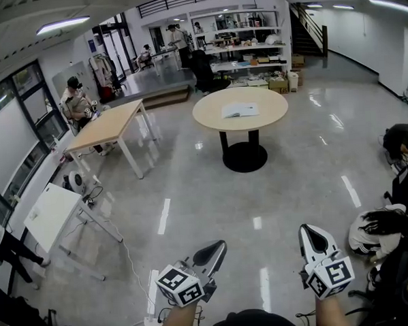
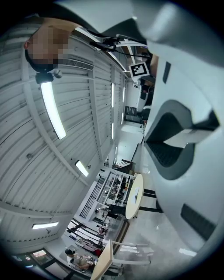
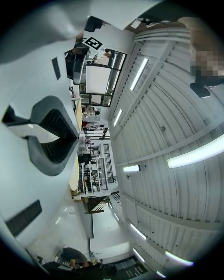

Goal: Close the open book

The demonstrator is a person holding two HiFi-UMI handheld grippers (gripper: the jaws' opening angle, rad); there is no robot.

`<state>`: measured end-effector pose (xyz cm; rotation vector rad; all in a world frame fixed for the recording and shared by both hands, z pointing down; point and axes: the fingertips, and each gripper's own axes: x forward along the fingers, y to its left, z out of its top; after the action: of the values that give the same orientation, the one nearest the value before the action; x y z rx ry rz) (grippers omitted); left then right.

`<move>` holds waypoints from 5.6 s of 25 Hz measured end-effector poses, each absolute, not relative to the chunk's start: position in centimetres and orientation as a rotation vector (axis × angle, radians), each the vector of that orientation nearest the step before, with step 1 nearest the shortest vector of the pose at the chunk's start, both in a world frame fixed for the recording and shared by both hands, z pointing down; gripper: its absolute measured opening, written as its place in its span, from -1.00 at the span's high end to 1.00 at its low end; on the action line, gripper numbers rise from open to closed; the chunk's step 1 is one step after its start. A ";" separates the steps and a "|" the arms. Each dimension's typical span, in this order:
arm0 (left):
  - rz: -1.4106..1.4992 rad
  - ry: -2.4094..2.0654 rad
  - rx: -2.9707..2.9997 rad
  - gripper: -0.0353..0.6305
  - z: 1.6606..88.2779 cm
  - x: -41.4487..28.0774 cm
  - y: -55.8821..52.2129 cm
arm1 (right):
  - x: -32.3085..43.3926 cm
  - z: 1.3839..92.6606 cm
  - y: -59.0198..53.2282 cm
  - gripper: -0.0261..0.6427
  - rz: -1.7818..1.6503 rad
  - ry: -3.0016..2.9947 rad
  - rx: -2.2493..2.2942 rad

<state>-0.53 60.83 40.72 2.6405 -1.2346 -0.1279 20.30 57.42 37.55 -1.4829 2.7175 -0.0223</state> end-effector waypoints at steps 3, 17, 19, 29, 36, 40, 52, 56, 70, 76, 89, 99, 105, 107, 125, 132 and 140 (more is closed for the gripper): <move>-0.132 -1.244 2.636 0.94 40.8 -2.1 60.1 | 18.9 37.7 56.6 0.93 -0.028 2.722 -1.485; -0.152 -1.166 2.652 0.94 42.6 -7.3 54.5 | 13.4 38.7 52.0 0.93 -0.009 2.735 -1.551; -0.155 -1.158 2.655 0.94 42.7 -7.2 52.9 | 13.4 38.9 50.6 0.93 -0.002 2.741 -1.557; -0.104 -1.175 2.663 0.94 42.3 -4.6 40.7 | 15.1 39.6 37.9 0.93 -0.020 2.745 -1.519; -0.124 -1.222 2.670 0.94 40.8 -2.0 30.8 | 17.4 38.4 27.8 0.93 0.025 2.783 -1.442; -0.121 -1.263 2.634 0.94 41.0 -1.7 26.3 | 18.2 38.5 22.8 0.93 0.030 2.785 -1.439; -0.079 -1.214 2.618 0.94 43.5 -4.3 11.1 | 14.2 41.4 7.5 0.93 -0.022 2.821 -1.464; -0.085 -1.180 2.647 0.94 43.3 -6.7 5.7 | 11.3 41.3 2.0 0.92 0.027 2.830 -1.507; -0.098 -1.111 2.612 0.94 45.3 -12.5 -9.0 | 3.7 44.6 -13.2 0.80 0.067 2.949 -1.637; -0.074 -1.148 2.564 0.94 46.6 -13.5 -15.0 | 2.6 46.5 -20.0 0.73 0.120 3.014 -1.646; -0.027 -1.266 2.530 0.94 46.8 -12.7 -34.6 | 0.5 47.1 -40.0 0.70 0.306 3.154 -1.405; 0.008 -1.270 2.476 0.94 48.4 -14.2 -44.4 | -3.3 50.0 -49.0 0.64 0.269 3.265 -1.327; 0.064 -1.235 2.449 0.94 51.4 -17.1 -50.3 | -5.7 53.0 -54.0 0.43 0.370 3.404 -1.360; 0.066 -1.201 2.420 0.94 52.8 -17.7 -51.3 | -6.1 54.4 -54.8 0.42 0.343 3.439 -1.383; 0.268 -1.118 2.176 0.94 64.0 -17.2 -56.4 | -8.2 68.0 -56.8 0.19 0.546 3.931 -1.054; 0.328 -1.099 2.048 0.94 68.6 -17.3 -55.3 | -9.7 72.0 -56.0 0.19 1.042 4.016 -0.783; 0.332 -1.071 2.014 0.94 69.9 -16.7 -54.3 | -10.0 73.9 -56.8 0.19 1.317 3.977 -0.778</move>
<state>-16.70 -54.34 69.87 2.0136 -1.0706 0.3317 -9.99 -56.82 73.93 -0.7783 3.9772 1.3166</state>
